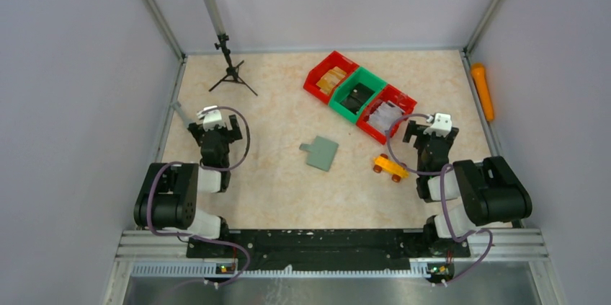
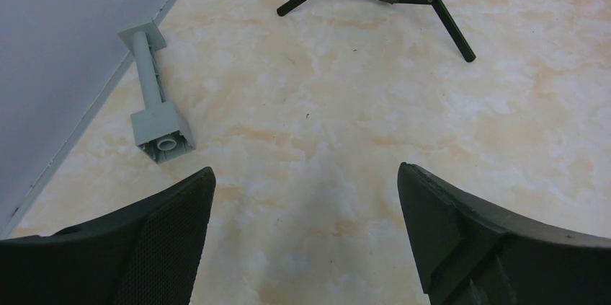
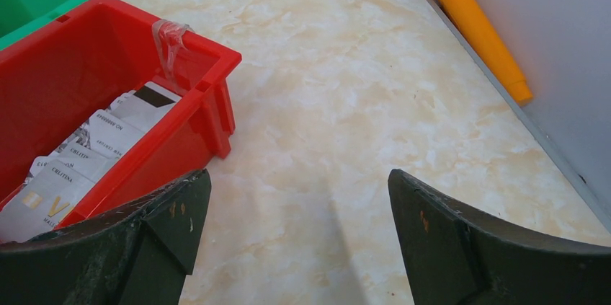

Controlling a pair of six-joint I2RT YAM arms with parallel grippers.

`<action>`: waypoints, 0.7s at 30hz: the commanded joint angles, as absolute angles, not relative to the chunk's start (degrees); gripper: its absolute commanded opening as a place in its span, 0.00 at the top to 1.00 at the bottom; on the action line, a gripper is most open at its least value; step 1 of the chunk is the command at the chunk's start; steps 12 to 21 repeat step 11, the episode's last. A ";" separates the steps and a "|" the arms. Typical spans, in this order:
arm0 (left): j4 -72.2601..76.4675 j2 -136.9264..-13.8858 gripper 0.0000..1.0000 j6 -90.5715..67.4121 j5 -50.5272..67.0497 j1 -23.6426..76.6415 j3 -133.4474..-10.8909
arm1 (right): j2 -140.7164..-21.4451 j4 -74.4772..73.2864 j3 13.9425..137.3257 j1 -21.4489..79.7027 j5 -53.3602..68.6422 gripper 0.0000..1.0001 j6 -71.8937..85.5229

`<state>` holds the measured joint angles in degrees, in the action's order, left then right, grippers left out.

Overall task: Take the credit cards out of the card holder
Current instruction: Reset both arms

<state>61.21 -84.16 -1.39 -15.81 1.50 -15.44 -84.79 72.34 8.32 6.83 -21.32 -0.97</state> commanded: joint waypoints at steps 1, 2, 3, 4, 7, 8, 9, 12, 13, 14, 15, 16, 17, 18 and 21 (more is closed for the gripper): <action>62.40 -84.12 0.01 -1.97 -14.96 1.16 -16.61 | -83.96 73.56 9.21 6.37 -21.25 0.04 -0.44; 62.40 -84.16 0.01 -1.94 -15.02 1.16 -16.61 | -84.02 73.56 9.23 6.40 -21.21 0.04 -0.44; 62.40 -84.18 0.01 -1.93 -15.03 1.15 -16.70 | -84.02 73.56 9.23 6.41 -21.19 0.04 -0.42; 62.40 -84.18 0.01 -1.93 -15.02 1.21 -16.70 | -84.02 73.56 9.23 6.40 -21.18 0.04 -0.44; 62.32 -84.24 0.01 -1.93 -14.94 1.17 -16.78 | -83.98 73.61 9.23 6.39 -21.22 0.04 -0.44; 62.19 -84.21 0.01 -2.00 -14.94 1.20 -16.88 | -84.02 73.57 9.23 6.36 -21.22 0.04 -0.44; 62.17 -84.28 0.01 -2.02 -14.90 1.20 -16.88 | -84.00 73.57 9.23 6.41 -21.19 0.03 -0.44; 62.25 -84.13 0.01 -1.98 -14.98 1.22 -16.73 | -84.02 73.57 9.23 6.40 -21.18 0.03 -0.44; 62.25 -84.13 0.01 -1.98 -14.98 1.22 -16.73 | -84.02 73.57 9.23 6.40 -21.18 0.03 -0.44; 62.25 -84.13 0.01 -1.98 -14.98 1.22 -16.73 | -84.02 73.57 9.23 6.40 -21.18 0.03 -0.44; 62.25 -84.13 0.01 -1.98 -14.98 1.22 -16.73 | -84.02 73.57 9.23 6.40 -21.18 0.03 -0.44; 62.25 -84.13 0.01 -1.98 -14.98 1.22 -16.73 | -84.02 73.57 9.23 6.40 -21.18 0.03 -0.44; 62.25 -84.13 0.01 -1.98 -14.98 1.22 -16.73 | -84.02 73.57 9.23 6.40 -21.18 0.03 -0.44; 62.25 -84.13 0.01 -1.98 -14.98 1.22 -16.73 | -84.02 73.57 9.23 6.40 -21.18 0.03 -0.44; 62.25 -84.13 0.01 -1.98 -14.98 1.22 -16.73 | -84.02 73.57 9.23 6.40 -21.18 0.03 -0.44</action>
